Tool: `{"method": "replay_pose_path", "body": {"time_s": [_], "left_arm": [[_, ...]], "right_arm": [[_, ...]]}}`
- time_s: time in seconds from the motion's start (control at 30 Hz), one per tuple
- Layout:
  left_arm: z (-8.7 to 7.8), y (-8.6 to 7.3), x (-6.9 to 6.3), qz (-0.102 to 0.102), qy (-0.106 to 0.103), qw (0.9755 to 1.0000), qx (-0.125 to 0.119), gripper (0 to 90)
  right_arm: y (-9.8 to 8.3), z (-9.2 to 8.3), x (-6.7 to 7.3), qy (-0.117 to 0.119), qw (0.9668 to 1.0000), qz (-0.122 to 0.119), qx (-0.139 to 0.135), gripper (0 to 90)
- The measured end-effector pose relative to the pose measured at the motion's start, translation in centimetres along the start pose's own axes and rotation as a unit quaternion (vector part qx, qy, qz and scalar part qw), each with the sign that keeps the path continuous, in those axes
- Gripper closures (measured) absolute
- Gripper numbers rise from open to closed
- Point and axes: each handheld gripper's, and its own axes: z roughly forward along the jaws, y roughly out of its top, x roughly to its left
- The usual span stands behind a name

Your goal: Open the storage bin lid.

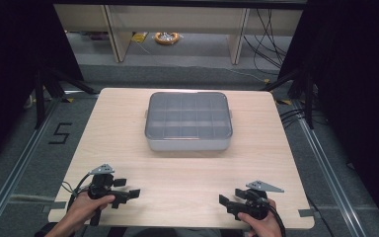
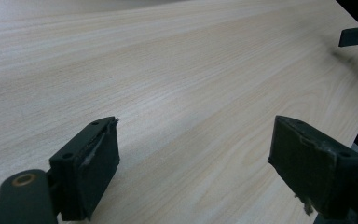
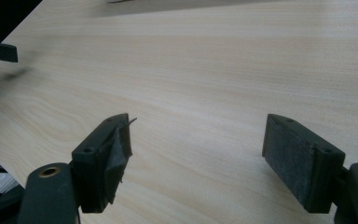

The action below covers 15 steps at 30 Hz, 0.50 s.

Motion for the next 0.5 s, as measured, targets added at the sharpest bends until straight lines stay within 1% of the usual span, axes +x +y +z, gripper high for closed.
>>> {"method": "replay_pose_path", "body": {"time_s": [0.03, 0.07, 0.1, 0.13, 0.2, 0.27, 0.3, 0.33, 0.37, 0.43, 0.47, 0.5], "left_arm": [[-0.02, -0.01, 0.01, 0.002, -0.001, 1.0000, 0.002, 15.2], [-0.01, -0.01, -0.01, 0.003, -0.002, 1.0000, 0.001, 15.2], [0.00, -0.01, -0.03, 0.003, -0.003, 1.0000, 0.000, 15.2], [-0.01, 0.01, -0.02, 0.003, -0.004, 1.0000, 0.000, 15.2], [-0.02, 0.01, 0.00, 0.002, 0.000, 1.0000, -0.001, 15.2], [-0.02, 0.02, -0.02, 0.002, 0.002, 1.0000, -0.003, 15.1], [-0.02, 0.02, -0.03, 0.002, 0.005, 1.0000, -0.004, 15.1], [-0.07, 0.04, 0.04, 0.002, -0.002, 1.0000, -0.001, 15.1], [-0.07, 0.04, 0.04, 0.002, -0.002, 1.0000, -0.001, 15.1], [-0.10, 0.07, 0.07, 0.001, -0.003, 1.0000, 0.000, 15.0], [-0.08, 0.14, 0.10, -0.003, -0.010, 0.9999, -0.006, 15.1], [-0.13, 0.20, 0.16, -0.003, -0.014, 0.9999, -0.008, 15.2]], "right_arm": [[-0.08, 0.02, 0.31, 0.004, 0.9998, 0.019, 0.003, 24.8], [-0.09, 0.06, 0.31, 0.004, 0.9998, 0.019, 0.009, 24.9], [-0.07, 0.13, -0.03, -0.001, 1.0000, -0.003, 0.007, 25.0], [-0.09, 0.20, -0.06, -0.008, 0.9999, -0.007, 0.007, 25.1], [-0.08, 0.09, -0.08, 0.002, 1.0000, -0.004, 0.005, 25.1], [-0.05, -0.01, -0.06, -0.003, 1.0000, -0.003, 0.008, 25.2], [-0.09, 0.09, -0.12, 0.004, 1.0000, -0.001, 0.002, 25.2], [-0.10, -0.01, 0.16, 0.002, 0.9998, 0.019, 0.007, 25.2], [-0.08, 0.03, 0.09, -0.005, 0.9998, 0.018, 0.006, 25.2], [-0.08, 0.03, 0.02, -0.003, 0.9999, 0.015, 0.003, 25.1], [-0.06, 0.08, -0.19, -0.001, 1.0000, 0.005, 0.001, 25.1], [-0.05, 0.09, -0.26, 0.000, 1.0000, 0.002, 0.002, 25.1]]}}
